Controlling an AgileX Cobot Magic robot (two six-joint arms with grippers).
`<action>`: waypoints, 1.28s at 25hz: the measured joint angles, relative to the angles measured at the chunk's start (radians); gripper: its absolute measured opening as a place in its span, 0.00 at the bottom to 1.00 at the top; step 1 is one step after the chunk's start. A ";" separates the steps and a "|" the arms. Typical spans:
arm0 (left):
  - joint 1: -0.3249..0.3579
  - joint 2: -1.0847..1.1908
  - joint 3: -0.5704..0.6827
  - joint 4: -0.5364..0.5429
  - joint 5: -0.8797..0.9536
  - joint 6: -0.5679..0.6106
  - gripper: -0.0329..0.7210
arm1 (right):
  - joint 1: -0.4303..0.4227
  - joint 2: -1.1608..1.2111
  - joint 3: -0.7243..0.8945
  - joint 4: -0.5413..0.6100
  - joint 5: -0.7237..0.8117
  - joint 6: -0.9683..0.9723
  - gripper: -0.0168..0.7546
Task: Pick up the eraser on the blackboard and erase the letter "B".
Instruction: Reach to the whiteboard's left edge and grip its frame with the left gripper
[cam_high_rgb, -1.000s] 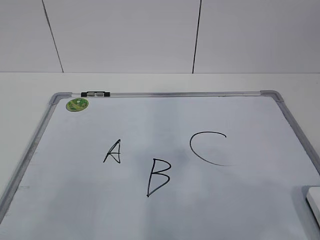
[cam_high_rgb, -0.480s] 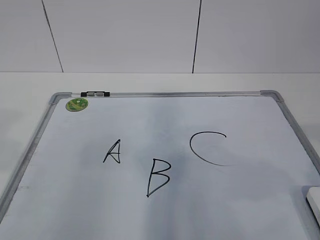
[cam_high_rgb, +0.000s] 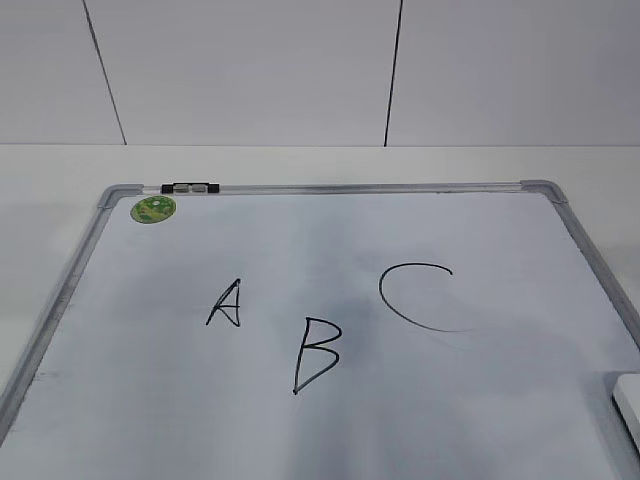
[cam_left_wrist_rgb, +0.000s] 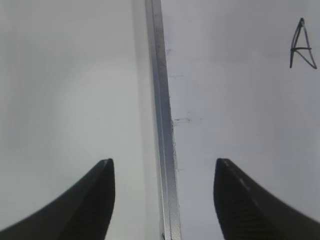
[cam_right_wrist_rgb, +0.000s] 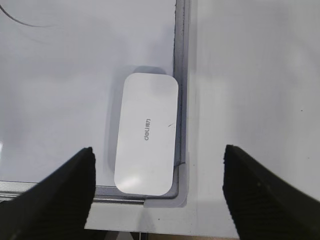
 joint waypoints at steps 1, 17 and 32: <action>0.000 0.040 0.000 -0.005 -0.012 0.000 0.66 | 0.000 0.000 0.000 0.000 0.000 -0.001 0.82; 0.000 0.313 -0.003 -0.083 -0.151 0.058 0.66 | 0.000 0.232 0.000 0.037 0.022 -0.001 0.82; 0.000 0.521 -0.187 -0.085 -0.135 0.065 0.66 | 0.000 0.290 0.000 0.039 0.020 -0.048 0.79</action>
